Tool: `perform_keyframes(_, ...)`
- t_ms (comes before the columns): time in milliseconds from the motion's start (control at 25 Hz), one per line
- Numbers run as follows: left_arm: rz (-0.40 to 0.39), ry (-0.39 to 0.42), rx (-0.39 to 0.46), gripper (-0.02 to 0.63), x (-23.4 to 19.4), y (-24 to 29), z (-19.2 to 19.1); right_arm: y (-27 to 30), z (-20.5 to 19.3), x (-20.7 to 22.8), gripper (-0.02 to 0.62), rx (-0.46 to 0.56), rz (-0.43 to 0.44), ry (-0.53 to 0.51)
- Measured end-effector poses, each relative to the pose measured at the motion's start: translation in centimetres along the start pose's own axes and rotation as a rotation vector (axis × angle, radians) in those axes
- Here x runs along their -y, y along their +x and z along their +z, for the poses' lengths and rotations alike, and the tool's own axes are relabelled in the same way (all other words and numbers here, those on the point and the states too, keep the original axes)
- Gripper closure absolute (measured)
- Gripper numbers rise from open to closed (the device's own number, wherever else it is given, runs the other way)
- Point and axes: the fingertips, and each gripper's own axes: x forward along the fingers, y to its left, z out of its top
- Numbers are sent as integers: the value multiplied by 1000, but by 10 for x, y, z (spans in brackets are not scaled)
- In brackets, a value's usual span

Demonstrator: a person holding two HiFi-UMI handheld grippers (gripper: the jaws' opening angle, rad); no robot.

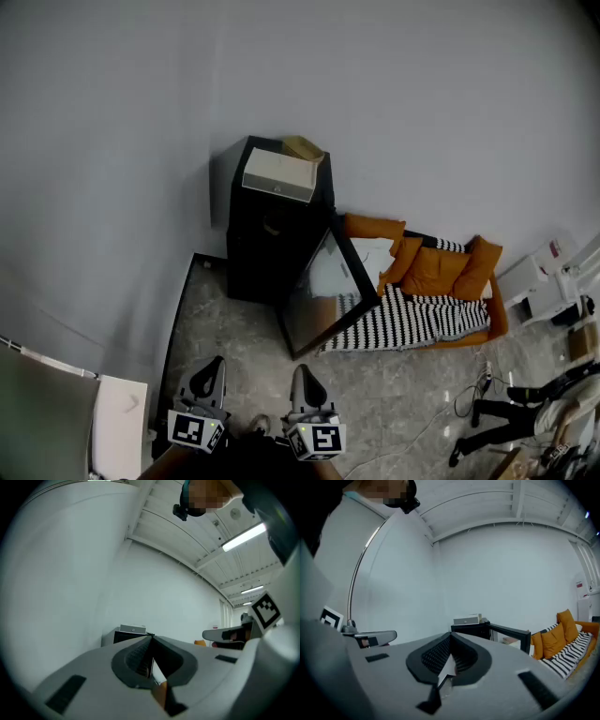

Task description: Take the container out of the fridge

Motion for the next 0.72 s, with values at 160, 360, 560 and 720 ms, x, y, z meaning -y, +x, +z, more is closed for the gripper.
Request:
perform_keyframes(160, 3, 1, -5, 601, -3, -6, -1, -3, -1, -6, 597, -5, -5, 10)
perform_keyframes(360, -1, -5, -6, 601, -7, -10, -2, -3, -2, -9, 595, -6, -24, 36)
perform_keyframes(560, -9, -11, -6, 601, -17, -12, -4, 2, -4, -13, 595, 2, -38, 11)
perform_keyframes(720, -18, -7, 5, 601, -30, -10, 0, 11, 5, -18, 595, 11, -60, 1)
